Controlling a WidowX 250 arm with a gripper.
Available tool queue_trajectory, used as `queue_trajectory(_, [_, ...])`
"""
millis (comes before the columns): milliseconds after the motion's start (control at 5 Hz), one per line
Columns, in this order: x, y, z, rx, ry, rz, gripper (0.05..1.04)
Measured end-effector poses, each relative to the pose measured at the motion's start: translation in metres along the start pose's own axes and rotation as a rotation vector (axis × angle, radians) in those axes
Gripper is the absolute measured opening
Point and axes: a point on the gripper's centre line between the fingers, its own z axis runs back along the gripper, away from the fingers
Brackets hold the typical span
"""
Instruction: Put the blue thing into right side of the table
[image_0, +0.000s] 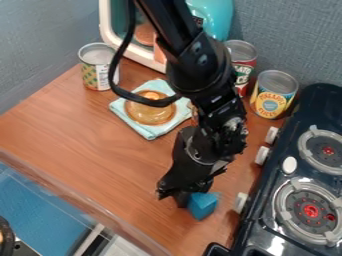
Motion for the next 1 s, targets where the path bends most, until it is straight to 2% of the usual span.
queue_trajectory(200, [0.001,0.003,0.0,0.021,-0.009,-0.007,0.696])
queue_trajectory(400, [0.004,0.007,0.007,0.027,0.011,0.01,0.961])
queue_trajectory(600, [0.012,0.007,0.025,0.007,0.015,0.033,1.007])
queue_trajectory(1000, [0.046,0.012,0.077,-0.086,-0.013,0.103,0.999])
